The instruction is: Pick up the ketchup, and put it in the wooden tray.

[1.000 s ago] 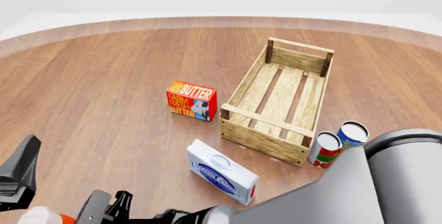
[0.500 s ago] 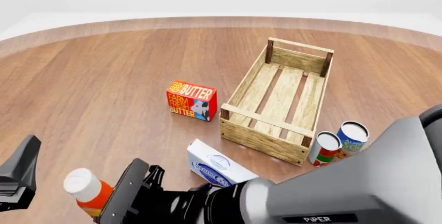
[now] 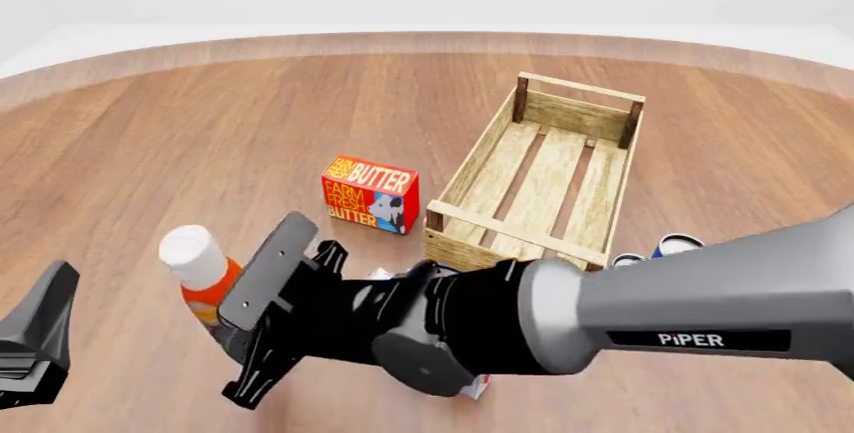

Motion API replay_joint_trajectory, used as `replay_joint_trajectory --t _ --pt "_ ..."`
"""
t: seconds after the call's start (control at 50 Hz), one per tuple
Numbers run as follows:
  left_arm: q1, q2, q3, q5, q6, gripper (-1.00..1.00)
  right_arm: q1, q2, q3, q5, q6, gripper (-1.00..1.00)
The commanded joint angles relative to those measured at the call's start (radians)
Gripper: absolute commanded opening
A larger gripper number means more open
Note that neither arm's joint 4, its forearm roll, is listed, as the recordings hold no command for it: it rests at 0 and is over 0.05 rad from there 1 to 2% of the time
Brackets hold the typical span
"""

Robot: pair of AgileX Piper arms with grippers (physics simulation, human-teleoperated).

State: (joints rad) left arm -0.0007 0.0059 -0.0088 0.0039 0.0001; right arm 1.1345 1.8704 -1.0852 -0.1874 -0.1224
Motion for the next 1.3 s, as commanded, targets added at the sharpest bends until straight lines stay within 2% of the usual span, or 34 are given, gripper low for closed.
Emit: replay_joint_trajectory --t 0.02,0.06,0.08,0.1,0.16,0.18,0.2,0.24,0.26,0.28,0.32,0.44,0.46,0.48,0.56,0.64,0.66,0.7,0.94,0.96,1.02,1.04,1.08,1.16,1.18,1.24,1.26,1.3 --pt "0.000 0.000 0.000 0.000 0.000 1.00 -0.046 -0.036 -0.064 0.098 0.021 -1.00" --pt "0.000 0.000 0.000 0.000 0.000 1.00 -0.043 -0.050 -0.073 0.110 0.033 -1.00" --pt "0.000 0.000 0.000 0.000 0.000 1.00 -0.082 -0.039 -0.087 0.132 0.028 -1.00" --pt "0.000 0.000 0.000 0.000 0.000 1.00 -0.055 -0.046 -0.089 0.129 0.037 -1.00" --pt "0.000 0.000 0.000 0.000 0.000 1.00 -0.075 -0.044 -0.111 0.157 0.046 -1.00" --pt "0.000 0.000 0.000 0.000 0.000 1.00 -0.104 -0.040 -0.118 0.170 0.052 -1.00" --pt "0.000 0.000 0.000 0.000 0.000 1.00 -0.110 -0.059 -0.108 0.153 0.038 -1.00" --pt "0.000 0.000 0.000 0.000 0.000 1.00 -0.098 -0.059 -0.117 0.165 0.050 -1.00" --pt "0.000 0.000 0.000 0.000 0.000 1.00 -0.108 -0.054 -0.129 0.182 0.047 -1.00" --pt "0.000 0.000 0.000 0.000 0.000 1.00 -0.144 -0.075 -0.121 0.174 0.066 -1.00" --pt "0.000 0.000 0.000 0.000 0.000 1.00 -0.127 -0.065 -0.146 0.209 0.063 -1.00" --pt "0.000 0.000 0.000 0.000 0.000 1.00 -0.166 -0.094 -0.160 0.236 0.080 -1.00" --pt "0.000 0.000 0.000 0.000 0.000 1.00 -0.171 -0.091 -0.167 0.245 0.074 -1.00" --pt "0.000 0.000 0.000 0.000 0.000 1.00 -0.210 -0.099 -0.161 0.245 0.062 -1.00" --pt "0.000 0.000 0.000 0.000 0.000 1.00 -0.213 -0.128 -0.158 0.247 0.077 -1.00" --pt "0.000 0.000 0.000 0.000 0.000 1.00 -0.242 -0.134 -0.167 0.263 0.065 -1.00" --pt "0.000 0.000 0.000 0.000 0.000 1.00 -0.240 -0.145 -0.168 0.265 0.080 -1.00" --pt "0.000 0.000 0.000 0.000 0.000 1.00 -0.263 -0.151 -0.172 0.273 0.054 -1.00" --pt "0.000 0.000 0.000 0.000 0.000 1.00 -0.302 -0.169 -0.174 0.294 0.062 -1.00" --pt "0.000 0.000 0.000 0.000 0.000 1.00 -0.352 -0.188 -0.168 0.304 0.076 -1.00" --pt "0.000 0.000 0.000 0.000 0.000 1.00 -0.373 -0.199 -0.164 0.306 0.071 -1.00" --pt "0.000 0.000 0.000 0.000 0.000 1.00 -0.415 -0.206 -0.161 0.314 0.052 -1.00" --pt "0.000 0.000 0.000 0.000 0.000 1.00 -0.416 -0.213 -0.160 0.315 0.072 -1.00" --pt "0.000 0.000 0.000 0.000 0.000 1.00 -0.421 -0.217 -0.157 0.315 0.064 -1.00" --pt "0.000 0.000 0.000 0.000 0.000 1.00 -0.467 -0.233 -0.153 0.326 0.059 -1.00" --pt "0.000 0.000 0.000 0.000 0.000 1.00 -0.467 -0.233 -0.153 0.326 0.059 -1.00" --pt "0.000 0.000 0.000 0.000 0.000 1.00 -0.504 -0.249 -0.149 0.328 0.060 -1.00" --pt "0.000 0.000 0.000 0.000 0.000 1.00 -0.521 -0.252 -0.148 0.329 0.062 -1.00"
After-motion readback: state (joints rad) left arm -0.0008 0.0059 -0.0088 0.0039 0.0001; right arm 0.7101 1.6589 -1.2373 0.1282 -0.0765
